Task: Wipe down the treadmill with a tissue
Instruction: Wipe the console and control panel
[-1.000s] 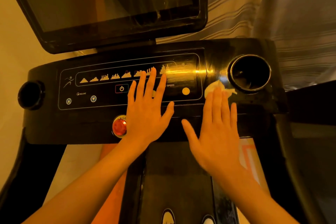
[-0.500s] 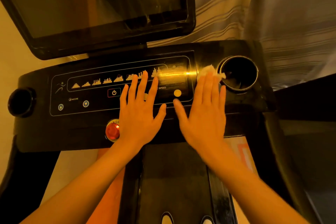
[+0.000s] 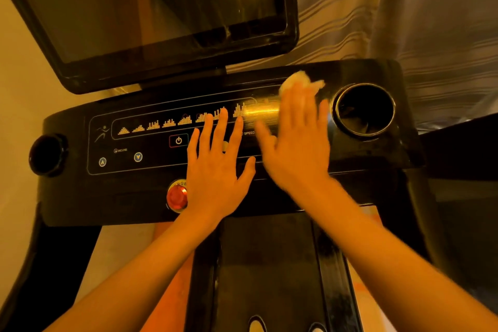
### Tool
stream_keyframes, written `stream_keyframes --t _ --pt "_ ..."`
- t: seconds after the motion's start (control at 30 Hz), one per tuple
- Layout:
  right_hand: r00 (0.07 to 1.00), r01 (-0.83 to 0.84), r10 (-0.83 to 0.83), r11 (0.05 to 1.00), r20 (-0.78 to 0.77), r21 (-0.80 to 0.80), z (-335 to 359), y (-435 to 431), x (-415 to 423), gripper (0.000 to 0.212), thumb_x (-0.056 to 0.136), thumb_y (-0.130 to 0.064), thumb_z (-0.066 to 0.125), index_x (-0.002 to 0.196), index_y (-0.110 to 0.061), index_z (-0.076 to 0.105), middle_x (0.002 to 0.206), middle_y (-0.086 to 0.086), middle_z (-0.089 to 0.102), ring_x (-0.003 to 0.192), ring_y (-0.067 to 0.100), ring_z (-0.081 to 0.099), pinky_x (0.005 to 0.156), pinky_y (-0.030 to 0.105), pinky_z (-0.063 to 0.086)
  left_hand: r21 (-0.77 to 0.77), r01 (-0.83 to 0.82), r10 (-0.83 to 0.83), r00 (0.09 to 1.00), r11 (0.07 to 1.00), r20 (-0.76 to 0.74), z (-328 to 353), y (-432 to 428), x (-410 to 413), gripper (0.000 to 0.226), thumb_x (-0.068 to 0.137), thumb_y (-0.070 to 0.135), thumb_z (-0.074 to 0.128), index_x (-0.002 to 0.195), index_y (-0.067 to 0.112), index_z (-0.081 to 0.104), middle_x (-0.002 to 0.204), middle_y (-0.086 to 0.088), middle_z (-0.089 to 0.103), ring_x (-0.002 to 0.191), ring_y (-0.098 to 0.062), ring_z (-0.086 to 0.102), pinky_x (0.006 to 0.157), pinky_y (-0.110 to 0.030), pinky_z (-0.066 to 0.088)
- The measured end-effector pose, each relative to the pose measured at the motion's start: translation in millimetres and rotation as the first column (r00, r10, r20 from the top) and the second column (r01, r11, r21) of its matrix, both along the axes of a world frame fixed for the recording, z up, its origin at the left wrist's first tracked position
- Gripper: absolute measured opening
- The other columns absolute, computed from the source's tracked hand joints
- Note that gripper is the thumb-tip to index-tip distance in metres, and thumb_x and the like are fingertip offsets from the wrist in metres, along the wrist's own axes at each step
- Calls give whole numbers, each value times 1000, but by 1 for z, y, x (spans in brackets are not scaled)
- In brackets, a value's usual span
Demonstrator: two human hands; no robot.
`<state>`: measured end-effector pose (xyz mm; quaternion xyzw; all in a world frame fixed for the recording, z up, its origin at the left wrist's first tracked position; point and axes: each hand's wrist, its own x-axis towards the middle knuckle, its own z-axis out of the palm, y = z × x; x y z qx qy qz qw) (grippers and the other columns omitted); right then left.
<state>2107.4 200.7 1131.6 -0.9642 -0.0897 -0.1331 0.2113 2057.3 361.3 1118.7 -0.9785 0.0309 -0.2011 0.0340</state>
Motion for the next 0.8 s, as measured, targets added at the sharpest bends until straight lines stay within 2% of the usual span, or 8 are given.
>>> stream_keyframes --t 0.1,0.13,0.2,0.3,0.37,0.57,0.67,0.8 --pt "981 -189 193 977 35 -94 -16 -5 -36 80 105 -64 6 166 -14 -1 174 9 -8 160 25 -11 129 49 -8 4 -2 2 1000 1000 0 0 0 0 71 105 58 24 166 22 20 174 -9 9 160 -30 5 128 -52 13" --pt "980 -192 196 976 33 -101 -14 -11 -22 80 104 -65 5 166 -16 1 174 8 -6 160 24 -9 128 49 -9 2 -1 1 1000 1000 2 0 0 0 71 105 58 27 165 22 21 173 -9 9 160 -30 6 128 -51 11" --pt "996 -76 79 994 28 -84 1 -18 18 83 102 -67 2 167 -15 5 174 9 1 161 26 -3 127 49 -11 1 0 0 1000 1000 -5 1 0 0 72 103 56 32 165 21 22 173 -9 10 160 -31 6 128 -49 9" --pt "997 66 -65 998 -41 23 23 -20 63 81 104 -63 6 166 -11 9 173 13 7 160 30 2 128 53 -7 3 -4 4 1000 1000 -10 1 0 0 73 102 56 33 165 22 21 174 -8 9 160 -30 5 128 -49 8" --pt "999 30 -29 998 -35 47 19 -13 47 77 106 -60 10 166 -11 9 173 13 6 160 30 1 128 54 -5 -5 1 -1 1000 1000 -9 2 0 -1 72 102 56 33 165 22 22 173 -8 10 160 -30 6 128 -50 11" --pt "997 -67 65 996 -33 -53 -35 -55 -80 77 106 -63 5 166 -16 -1 174 6 -7 160 22 -9 129 48 -8 -13 17 -17 1000 1000 4 1 1 -1 72 103 56 33 165 21 22 173 -9 11 160 -30 7 128 -52 14" --pt "995 -48 45 998 -84 -34 -41 -78 -84 78 104 -64 0 166 -17 -5 174 5 -10 160 21 -13 129 50 -5 -10 6 -6 1000 1000 -6 0 1 0 72 103 56 31 165 21 23 173 -10 11 160 -31 6 128 -52 13" --pt "997 -72 72 996 -6 -56 -28 -63 -40 79 105 -63 0 166 -14 1 174 8 -4 160 24 -8 130 49 -2 2 -1 1 1000 1000 -26 2 1 0 73 102 57 29 165 20 23 173 -11 13 159 -33 9 127 -55 15"
